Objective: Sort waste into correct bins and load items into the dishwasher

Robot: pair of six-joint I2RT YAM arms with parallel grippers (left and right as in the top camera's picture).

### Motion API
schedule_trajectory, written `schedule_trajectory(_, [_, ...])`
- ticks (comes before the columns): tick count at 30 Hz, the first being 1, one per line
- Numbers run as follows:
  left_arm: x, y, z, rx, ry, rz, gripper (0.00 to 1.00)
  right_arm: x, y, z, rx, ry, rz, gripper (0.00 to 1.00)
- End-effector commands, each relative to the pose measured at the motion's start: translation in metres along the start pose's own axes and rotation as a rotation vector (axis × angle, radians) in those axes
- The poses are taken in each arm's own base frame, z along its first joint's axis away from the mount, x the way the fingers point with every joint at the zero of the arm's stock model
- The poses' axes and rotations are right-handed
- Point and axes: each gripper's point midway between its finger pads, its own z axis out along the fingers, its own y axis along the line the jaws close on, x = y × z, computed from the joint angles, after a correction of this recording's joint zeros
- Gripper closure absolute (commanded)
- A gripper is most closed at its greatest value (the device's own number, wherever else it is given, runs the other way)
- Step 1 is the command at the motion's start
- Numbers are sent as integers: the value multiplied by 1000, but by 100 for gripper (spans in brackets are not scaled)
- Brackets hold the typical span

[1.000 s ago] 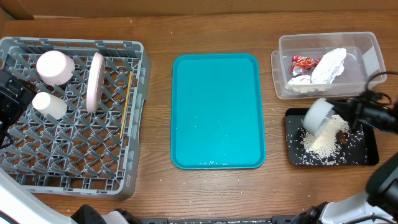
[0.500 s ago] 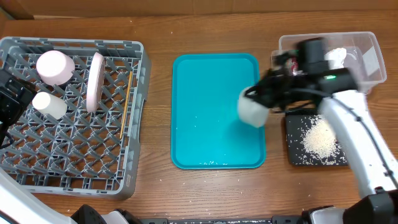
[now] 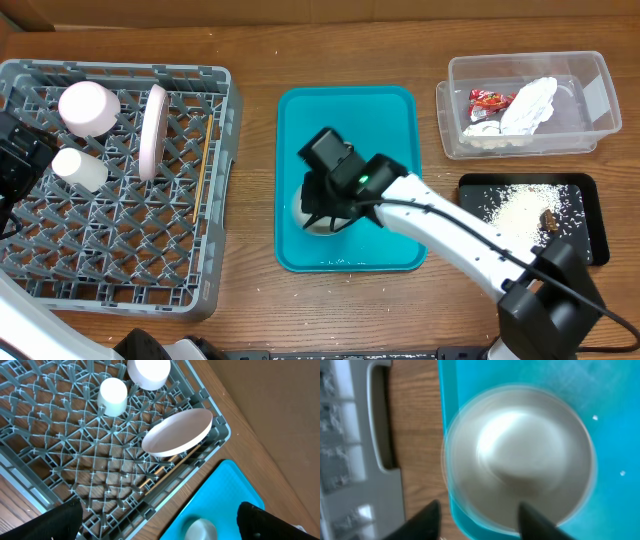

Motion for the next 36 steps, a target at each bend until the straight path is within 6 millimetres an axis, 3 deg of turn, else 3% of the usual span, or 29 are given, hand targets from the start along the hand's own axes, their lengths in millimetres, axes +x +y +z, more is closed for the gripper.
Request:
schedule_trajectory(1, [0,-1,1,8,6,-12,0,-16,-2,-9,40,-84,-4,32])
schedule_trajectory(6, [0,-1,1,8,6,-12,0,-42,-4,-45,60,-102,-3,19])
schedule_trajectory(10, [0,-1,1,8,6,-12,0,-80,-25,-92,114,-155,80,5])
schedule_trajectory(13, [0,-1,1,8,6,-12,0,-114,-56,-133,164,-219,179,0])
schedule_trajectory(16, [0,-1,1,8,6,-12,0,-148,-104,-179,203,-287,326,0])
schedule_trajectory(19, [0,0,2,7,6,-12,0,-166,-155,-209,247,-327,462,0])
schedule_trajectory(24, [0,0,2,7,6,-12,0,-177,-237,-234,320,-361,666,0])
schedule_trajectory(27, [0,-1,2,7,6,-12,0,-184,-270,-246,335,-401,748,0])
schedule_trajectory(32, [0,-1,2,9,7,-15,0,-182,-306,-261,360,-431,838,0])
schedule_trajectory(36, [5,-17,1,101,37,-74,0,-181,-320,-267,369,-442,874,0])
